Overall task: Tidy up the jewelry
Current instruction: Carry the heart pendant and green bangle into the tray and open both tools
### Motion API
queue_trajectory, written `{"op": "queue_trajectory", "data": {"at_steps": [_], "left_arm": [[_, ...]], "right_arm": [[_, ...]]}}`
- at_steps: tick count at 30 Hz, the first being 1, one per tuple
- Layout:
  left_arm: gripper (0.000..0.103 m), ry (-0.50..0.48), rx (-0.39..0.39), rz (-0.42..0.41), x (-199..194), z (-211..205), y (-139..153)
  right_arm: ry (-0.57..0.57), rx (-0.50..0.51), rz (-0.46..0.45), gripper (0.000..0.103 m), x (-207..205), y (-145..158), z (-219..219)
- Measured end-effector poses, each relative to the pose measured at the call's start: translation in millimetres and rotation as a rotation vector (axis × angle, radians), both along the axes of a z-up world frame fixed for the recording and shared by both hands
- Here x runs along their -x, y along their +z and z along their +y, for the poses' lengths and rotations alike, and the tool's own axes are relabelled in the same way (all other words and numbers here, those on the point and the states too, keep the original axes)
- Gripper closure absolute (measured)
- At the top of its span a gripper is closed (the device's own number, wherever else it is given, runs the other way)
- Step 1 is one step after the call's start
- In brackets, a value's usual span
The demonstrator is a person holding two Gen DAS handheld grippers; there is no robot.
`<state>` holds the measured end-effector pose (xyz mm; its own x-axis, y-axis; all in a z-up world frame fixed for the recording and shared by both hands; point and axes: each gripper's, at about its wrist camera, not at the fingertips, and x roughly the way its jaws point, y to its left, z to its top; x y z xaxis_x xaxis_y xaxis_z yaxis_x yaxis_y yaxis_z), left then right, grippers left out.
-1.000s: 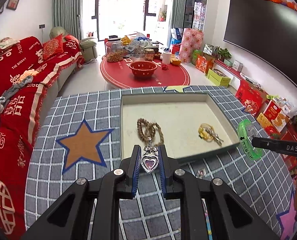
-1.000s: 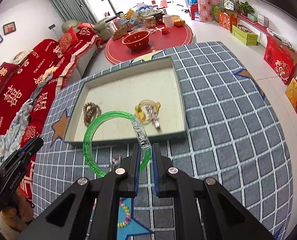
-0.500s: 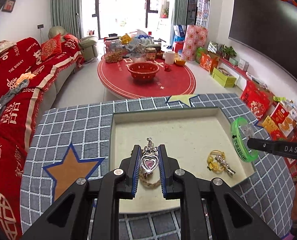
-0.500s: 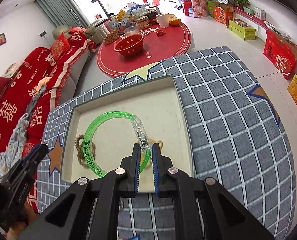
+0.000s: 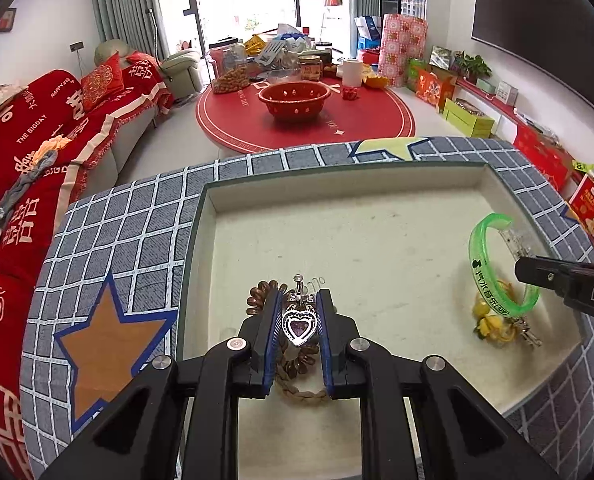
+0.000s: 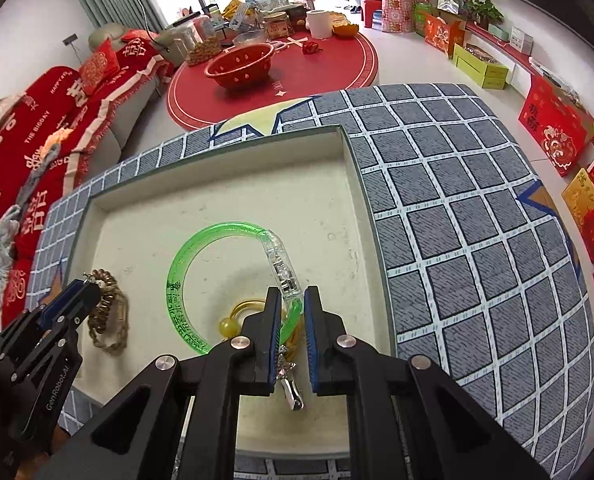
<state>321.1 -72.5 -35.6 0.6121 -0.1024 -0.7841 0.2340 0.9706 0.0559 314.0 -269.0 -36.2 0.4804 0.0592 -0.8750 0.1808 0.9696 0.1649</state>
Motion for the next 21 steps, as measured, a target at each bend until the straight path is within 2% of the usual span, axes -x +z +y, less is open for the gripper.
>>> {"op": "queue_trajectory", "data": {"at_steps": [9,18,19,20,21], "left_arm": [[0.072,-0.005,-0.057,-0.022,2,-5,-6],[0.072,0.007,-0.085,-0.03,3,-9,-5],[0.072,0.011,-0.083,-0.032,4,-8,-4],[0.072,0.015,-0.081,-0.032,4,-7,-2],[0.072,0.016,-0.08,-0.032,5,-7,-1]], "right_arm": [[0.015,0.034,0.019,0.091,-4,-11,7],[0.013,0.006,0.021,0.087,-2,-15,4],[0.013,-0.001,0.019,0.086,-1,-15,3],[0.012,-0.014,0.016,0.079,-1,-15,1],[0.011,-0.023,0.012,0.065,-1,-15,-1]]}}
